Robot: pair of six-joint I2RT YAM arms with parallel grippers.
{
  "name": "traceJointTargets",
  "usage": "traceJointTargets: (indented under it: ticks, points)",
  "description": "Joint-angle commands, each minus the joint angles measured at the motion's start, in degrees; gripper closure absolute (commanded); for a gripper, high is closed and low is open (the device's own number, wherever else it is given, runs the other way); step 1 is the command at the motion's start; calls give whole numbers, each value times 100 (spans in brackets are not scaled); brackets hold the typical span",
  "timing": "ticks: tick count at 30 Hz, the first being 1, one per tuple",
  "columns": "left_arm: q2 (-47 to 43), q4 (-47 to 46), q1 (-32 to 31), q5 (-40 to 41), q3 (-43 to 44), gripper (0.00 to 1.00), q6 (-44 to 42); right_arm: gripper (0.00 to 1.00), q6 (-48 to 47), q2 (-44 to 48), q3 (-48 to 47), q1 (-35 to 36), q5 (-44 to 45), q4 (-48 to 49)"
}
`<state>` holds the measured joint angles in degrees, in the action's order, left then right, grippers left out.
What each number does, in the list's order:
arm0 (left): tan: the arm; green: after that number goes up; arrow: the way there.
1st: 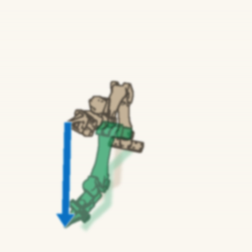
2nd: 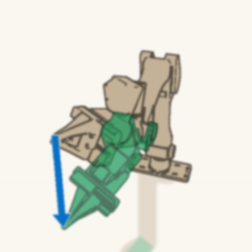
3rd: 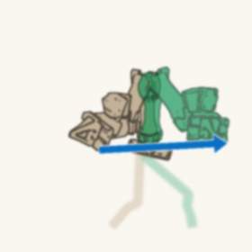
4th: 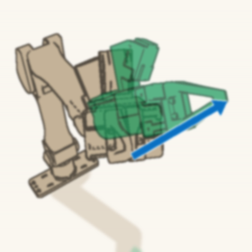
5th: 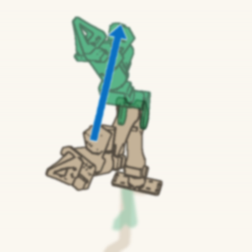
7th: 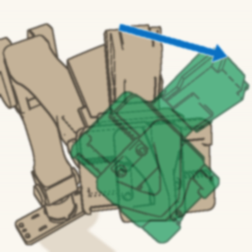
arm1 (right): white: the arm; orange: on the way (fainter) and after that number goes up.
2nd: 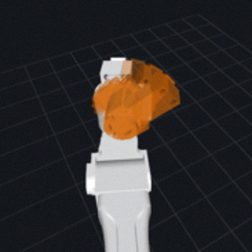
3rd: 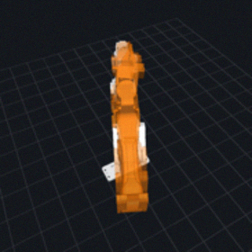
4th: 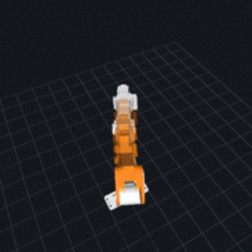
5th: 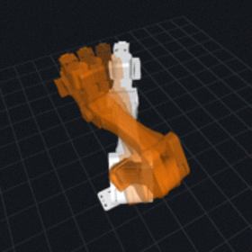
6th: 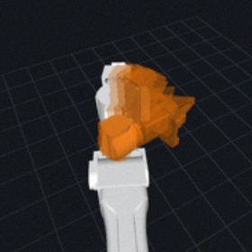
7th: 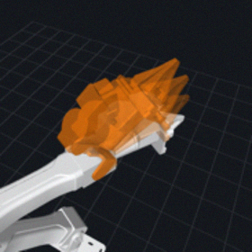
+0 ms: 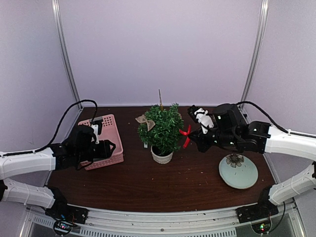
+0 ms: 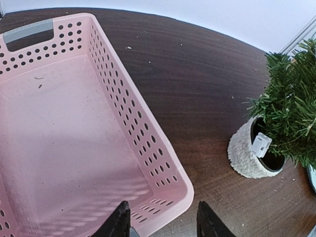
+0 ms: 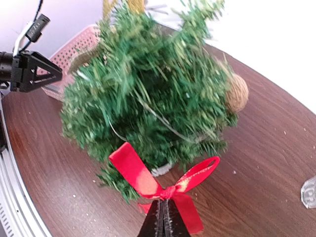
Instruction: Decorate the small christmas tree
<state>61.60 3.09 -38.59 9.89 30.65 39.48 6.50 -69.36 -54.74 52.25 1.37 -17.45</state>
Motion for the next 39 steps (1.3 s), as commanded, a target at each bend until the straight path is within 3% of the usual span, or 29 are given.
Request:
traceJointTargets:
  ticks: [1, 7, 31, 39]
  points:
    - [48, -248, 78, -82, 159, 55, -94, 100, -78, -224, -361, -29, -389, 393]
    - [114, -274, 112, -114, 173, 55, -86, 100, 276, -240, -389, -18, -667, 826]
    - [281, -432, 218, -224, 239, 55, -99, 100, 26, -1023, -740, -391, -881, 969]
    - [327, -470, 229, -242, 239, 55, -81, 100, -123, -574, -703, -425, -742, 724]
